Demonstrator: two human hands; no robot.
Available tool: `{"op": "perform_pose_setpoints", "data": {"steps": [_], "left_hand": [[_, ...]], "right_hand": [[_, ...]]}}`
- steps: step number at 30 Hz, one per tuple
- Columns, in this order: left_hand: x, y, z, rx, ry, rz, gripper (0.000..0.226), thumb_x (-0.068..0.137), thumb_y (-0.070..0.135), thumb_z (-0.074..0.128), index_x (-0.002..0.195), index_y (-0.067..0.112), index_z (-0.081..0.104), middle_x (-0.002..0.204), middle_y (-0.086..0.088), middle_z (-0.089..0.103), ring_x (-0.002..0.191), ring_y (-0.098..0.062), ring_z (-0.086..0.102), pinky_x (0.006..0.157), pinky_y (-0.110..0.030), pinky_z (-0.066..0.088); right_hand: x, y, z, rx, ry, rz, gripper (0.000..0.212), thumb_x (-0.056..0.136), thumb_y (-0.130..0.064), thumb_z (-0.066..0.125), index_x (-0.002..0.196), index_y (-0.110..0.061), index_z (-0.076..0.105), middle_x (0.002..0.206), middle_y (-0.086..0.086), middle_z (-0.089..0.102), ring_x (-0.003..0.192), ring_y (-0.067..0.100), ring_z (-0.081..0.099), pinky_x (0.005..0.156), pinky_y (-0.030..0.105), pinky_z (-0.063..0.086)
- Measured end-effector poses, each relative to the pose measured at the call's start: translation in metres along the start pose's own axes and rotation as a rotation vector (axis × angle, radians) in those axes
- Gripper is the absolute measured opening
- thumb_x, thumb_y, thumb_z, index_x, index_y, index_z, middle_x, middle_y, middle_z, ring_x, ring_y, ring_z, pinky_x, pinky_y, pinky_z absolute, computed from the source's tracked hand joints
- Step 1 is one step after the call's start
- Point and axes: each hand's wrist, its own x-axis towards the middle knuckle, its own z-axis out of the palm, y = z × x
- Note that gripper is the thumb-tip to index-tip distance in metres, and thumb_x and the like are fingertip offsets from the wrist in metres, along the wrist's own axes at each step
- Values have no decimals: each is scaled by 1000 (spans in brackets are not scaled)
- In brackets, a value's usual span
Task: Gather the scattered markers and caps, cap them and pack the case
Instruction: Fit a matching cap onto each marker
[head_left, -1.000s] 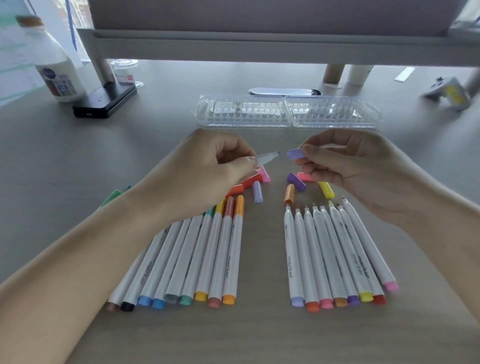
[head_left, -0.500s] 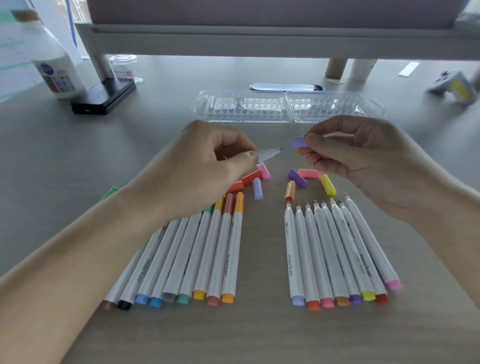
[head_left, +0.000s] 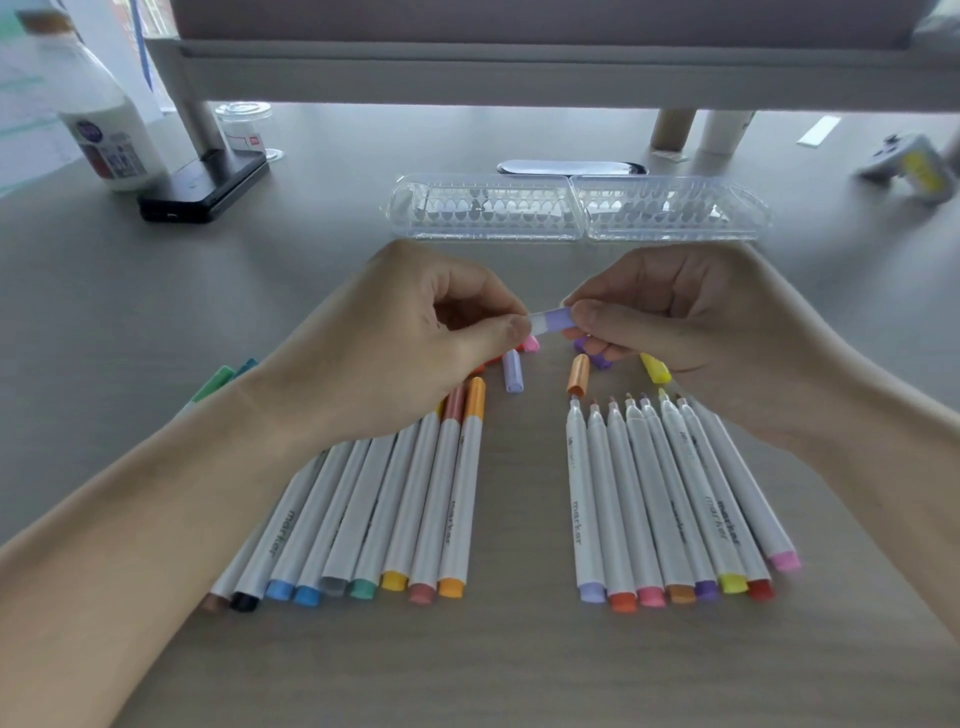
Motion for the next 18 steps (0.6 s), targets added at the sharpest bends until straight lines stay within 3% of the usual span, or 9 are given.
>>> {"op": "perform_pose_setpoints", "data": {"steps": [3, 6, 10, 12, 15, 18], "left_hand": [[1, 0, -1, -66, 3, 8, 13, 95, 28, 72, 89, 26, 83, 81, 2, 78, 77, -23, 70, 70, -38, 56], [2, 0, -1, -78, 21, 17, 12, 94, 27, 73, 88, 23, 84, 79, 5, 78, 69, -12, 69, 61, -18, 53], [3, 0, 0, -65, 21, 8, 12, 94, 28, 73, 88, 23, 83, 78, 6, 78, 68, -10, 69, 59, -15, 50], [4, -1, -1, -14, 26, 23, 12, 94, 30, 74, 88, 26, 83, 78, 8, 77, 69, -9, 70, 60, -16, 51], [4, 0, -2, 116, 23, 42, 13, 95, 36, 74, 85, 32, 81, 76, 13, 76, 69, -10, 70, 62, -26, 55], [4, 8, -4, 149, 14, 24, 18, 92, 42, 74, 80, 30, 81, 72, 9, 76, 63, -16, 69, 59, -35, 57]], "right_hand": [[-1, -2, 1, 26, 15, -33, 9, 89, -7, 73, 97, -5, 78, 86, 20, 77, 71, 28, 68, 76, 46, 60], [0, -1, 3, 40, 16, -37, 9, 89, -8, 73, 96, -6, 78, 85, 14, 79, 69, 18, 71, 77, 46, 61], [2, 1, 1, 45, 10, -58, 8, 90, -5, 72, 96, -5, 77, 83, 14, 78, 68, 18, 69, 73, 38, 60], [3, 2, 2, 73, 19, -67, 9, 90, -2, 71, 98, -2, 76, 86, 16, 78, 67, 21, 67, 69, 30, 59], [4, 5, 3, 84, 8, -57, 10, 92, -2, 70, 99, -2, 77, 82, 13, 77, 67, 26, 62, 70, 28, 58], [6, 5, 2, 64, 6, -46, 11, 95, -8, 68, 100, -9, 78, 84, 8, 79, 70, 15, 69, 74, 26, 60]]}}
